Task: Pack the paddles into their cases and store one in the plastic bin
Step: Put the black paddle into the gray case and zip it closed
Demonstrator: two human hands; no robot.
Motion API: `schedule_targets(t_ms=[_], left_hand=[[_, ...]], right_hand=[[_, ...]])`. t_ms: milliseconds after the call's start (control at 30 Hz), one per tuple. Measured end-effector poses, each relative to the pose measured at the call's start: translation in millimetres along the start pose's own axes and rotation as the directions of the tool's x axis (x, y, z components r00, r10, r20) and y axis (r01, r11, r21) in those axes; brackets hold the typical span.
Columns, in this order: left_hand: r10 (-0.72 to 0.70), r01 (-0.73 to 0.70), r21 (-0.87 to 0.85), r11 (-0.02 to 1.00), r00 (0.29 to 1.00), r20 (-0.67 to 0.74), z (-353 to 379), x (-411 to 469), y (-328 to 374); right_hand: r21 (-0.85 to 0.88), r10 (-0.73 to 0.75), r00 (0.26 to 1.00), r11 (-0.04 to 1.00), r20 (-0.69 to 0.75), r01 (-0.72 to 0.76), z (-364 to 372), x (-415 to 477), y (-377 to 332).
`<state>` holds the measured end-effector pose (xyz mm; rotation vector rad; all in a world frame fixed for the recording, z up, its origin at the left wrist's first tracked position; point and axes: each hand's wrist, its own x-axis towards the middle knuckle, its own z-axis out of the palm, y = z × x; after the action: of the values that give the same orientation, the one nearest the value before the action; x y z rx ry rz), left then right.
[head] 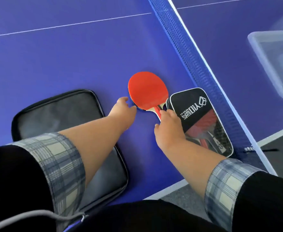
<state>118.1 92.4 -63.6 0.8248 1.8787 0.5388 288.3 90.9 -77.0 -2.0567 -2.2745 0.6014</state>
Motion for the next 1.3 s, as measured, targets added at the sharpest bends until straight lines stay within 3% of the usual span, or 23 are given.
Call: schedule_targets(t_ms=[67, 133, 300, 400, 467, 600, 733, 867, 1033, 1133, 1300], left_hand=[[-0.115, 0.11, -0.173, 0.979, 0.993, -0.021, 16.2, 15.7, 14.3], [-0.185, 0.168, -0.226, 0.96, 0.981, -0.056, 27.6, 22.3, 20.9], [-0.283, 0.226, -0.335, 0.915, 0.95, -0.132, 33.3, 29.6, 24.0], [-0.458, 0.325, -0.531, 0.783, 0.879, -0.137, 21.2, 20.2, 20.7], [-0.465, 0.287, -0.635, 0.717, 0.875, -0.131, 10.2, 10.8, 13.0], [-0.353, 0.148, -0.63, 0.762, 0.911, -0.213, -17.7, -14.0, -3.0], [-0.34, 0.066, -0.709, 0.702, 0.906, -0.254, -42.7, -42.0, -17.4], [-0.371, -0.023, -0.8, 0.599, 0.878, -0.303, -66.0, -74.6, -41.7], [-0.52, -0.004, -0.823, 0.568, 0.773, -0.363, -106.4, -127.5, -108.8], [-0.605, 0.084, -0.79, 0.607, 0.693, -0.391, -120.2, -152.3, -150.2], [-0.587, 0.218, -0.714, 0.665, 0.744, -0.32, -114.0, -179.8, -210.9]], right_hand=[[-0.099, -0.116, 0.992, 0.988, 0.043, 0.12, -0.3, -0.2, 4.8], [-0.137, -0.156, 0.984, 0.977, 0.084, 0.166, -1.7, 0.9, 10.4], [-0.03, -0.167, 0.974, 0.984, 0.153, 0.173, -8.0, 8.6, 19.5], [0.028, -0.196, 0.967, 0.981, 0.161, 0.194, -16.0, 8.6, 17.3], [0.052, -0.229, 0.957, 0.973, 0.18, 0.223, -22.3, 4.2, 10.5], [0.234, -0.236, 0.943, 0.955, 0.234, 0.181, -33.5, -10.6, -9.1], [0.41, -0.238, 0.925, 0.906, 0.297, 0.102, -38.9, -15.9, -37.4], [0.329, -0.357, 0.862, 0.913, 0.361, 0.24, -32.6, -24.4, -62.7], [0.366, -0.498, 0.729, 0.861, 0.47, 0.353, -10.7, -62.1, -95.8], [0.284, -0.534, 0.655, 0.843, 0.534, 0.456, 5.6, -80.6, -104.7], [0.157, -0.469, 0.652, 0.864, 0.596, 0.478, 29.9, -101.7, -103.4]])
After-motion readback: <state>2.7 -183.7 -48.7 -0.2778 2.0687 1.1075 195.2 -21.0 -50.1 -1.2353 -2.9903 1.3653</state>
